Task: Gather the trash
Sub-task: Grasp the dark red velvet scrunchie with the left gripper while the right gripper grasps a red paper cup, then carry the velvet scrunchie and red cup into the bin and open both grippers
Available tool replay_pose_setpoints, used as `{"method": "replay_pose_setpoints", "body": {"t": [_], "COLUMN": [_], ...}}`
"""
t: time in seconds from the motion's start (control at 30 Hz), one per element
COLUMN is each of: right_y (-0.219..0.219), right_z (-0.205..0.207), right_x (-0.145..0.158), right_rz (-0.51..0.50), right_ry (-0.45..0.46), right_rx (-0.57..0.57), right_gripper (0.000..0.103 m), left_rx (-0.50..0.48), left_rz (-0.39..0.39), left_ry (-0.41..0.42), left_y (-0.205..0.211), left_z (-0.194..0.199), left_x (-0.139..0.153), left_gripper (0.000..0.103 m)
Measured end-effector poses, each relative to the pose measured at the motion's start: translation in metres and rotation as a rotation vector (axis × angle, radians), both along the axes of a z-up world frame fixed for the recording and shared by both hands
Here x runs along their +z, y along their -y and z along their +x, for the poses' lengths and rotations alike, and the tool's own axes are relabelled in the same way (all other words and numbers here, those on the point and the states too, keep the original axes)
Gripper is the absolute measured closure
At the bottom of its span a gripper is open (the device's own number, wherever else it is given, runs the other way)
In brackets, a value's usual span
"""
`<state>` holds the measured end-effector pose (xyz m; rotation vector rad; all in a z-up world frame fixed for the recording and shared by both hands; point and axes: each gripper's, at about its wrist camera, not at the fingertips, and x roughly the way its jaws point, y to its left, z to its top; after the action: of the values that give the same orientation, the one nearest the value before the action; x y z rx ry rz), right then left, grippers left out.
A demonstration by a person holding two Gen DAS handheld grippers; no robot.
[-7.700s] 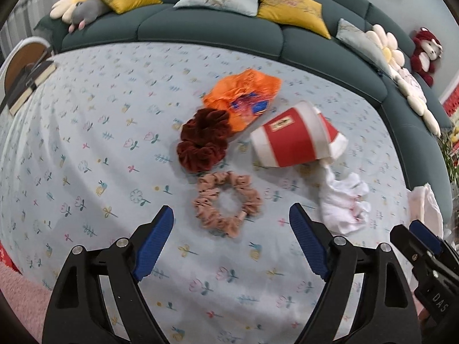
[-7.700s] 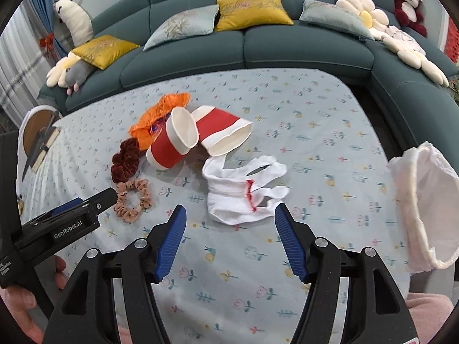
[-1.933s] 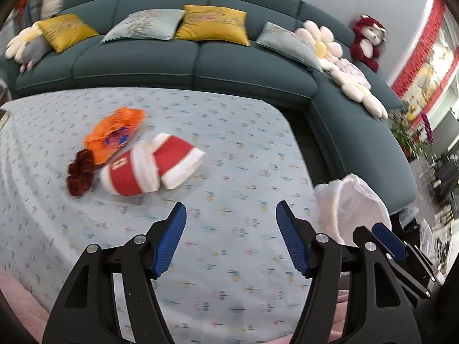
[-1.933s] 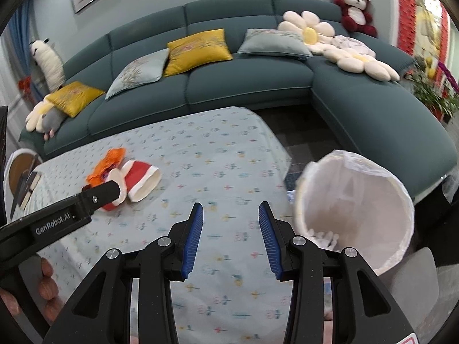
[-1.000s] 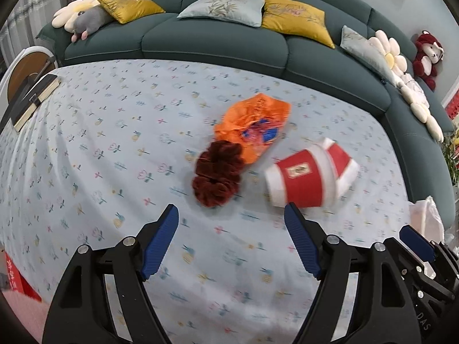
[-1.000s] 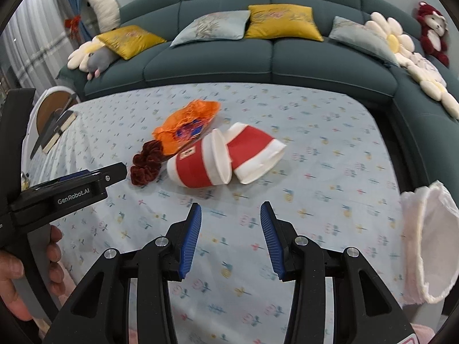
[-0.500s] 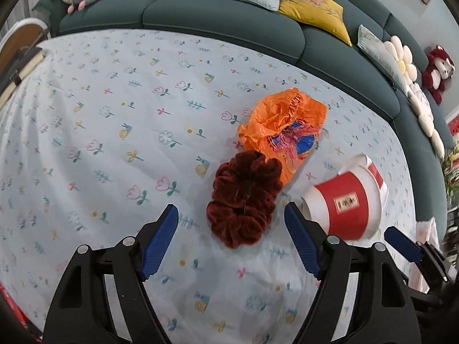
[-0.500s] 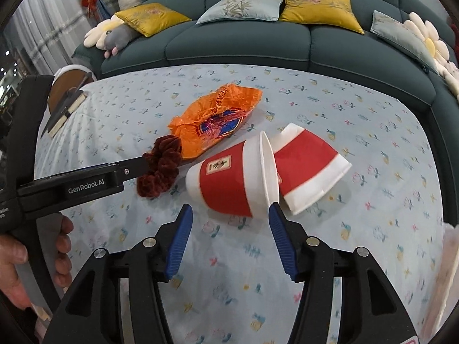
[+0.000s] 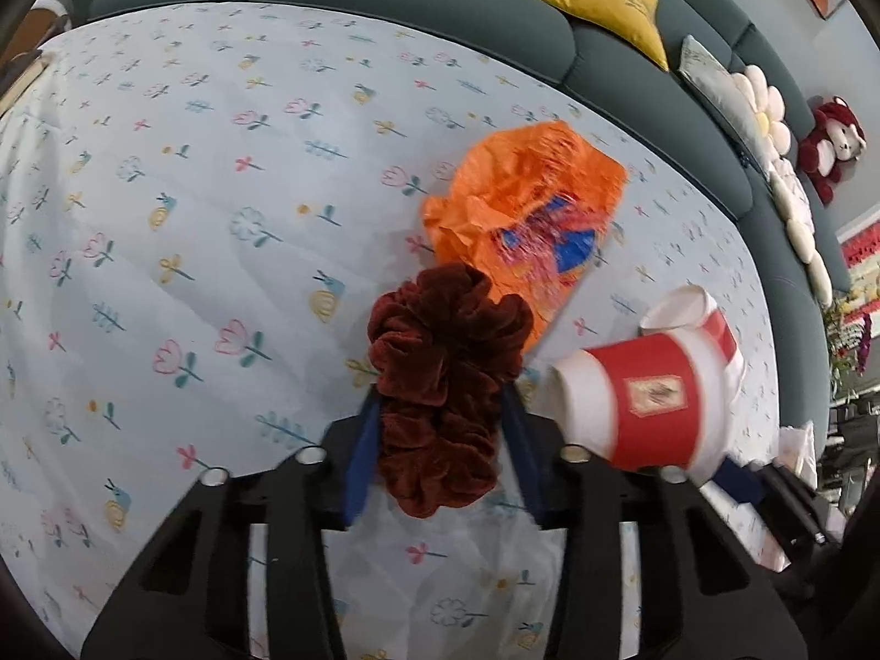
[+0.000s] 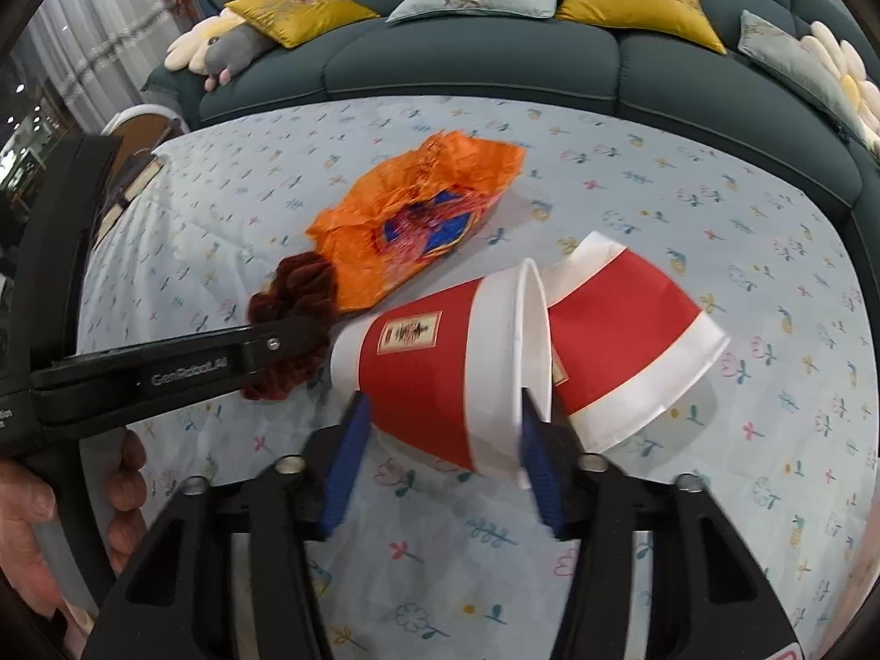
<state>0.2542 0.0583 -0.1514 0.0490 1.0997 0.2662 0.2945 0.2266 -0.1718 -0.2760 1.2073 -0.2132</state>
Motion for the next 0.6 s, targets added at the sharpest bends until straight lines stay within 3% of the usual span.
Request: {"method": "replay_pose_setpoints", "body": {"t": [0.1,0.17,0.6], "right_y": [-0.004,-0.005,0.024], "right_z": [-0.010,-0.017,-0.080], "right_x": [-0.002,-0.001,0.038], "right_rz": [0.009,0.018,0.052], "right_ry": [-0.002,-0.006,0.056], "right_rx": [0.022,0.035,-0.010], "right_gripper": [0.080,0.098,0.100], "left_rx": [-0.037,-0.061,-0.153], "left_rz": [0.002,0.011,0.051], "left_ry": [0.027,0.039,0.102], "left_y": [0.007,0.014,0.064], "left_z": [-0.007,-0.014,-0.071], "left_x": [0.006,0.010,0.047], "left_gripper": [0.080,0.082,0.086]}}
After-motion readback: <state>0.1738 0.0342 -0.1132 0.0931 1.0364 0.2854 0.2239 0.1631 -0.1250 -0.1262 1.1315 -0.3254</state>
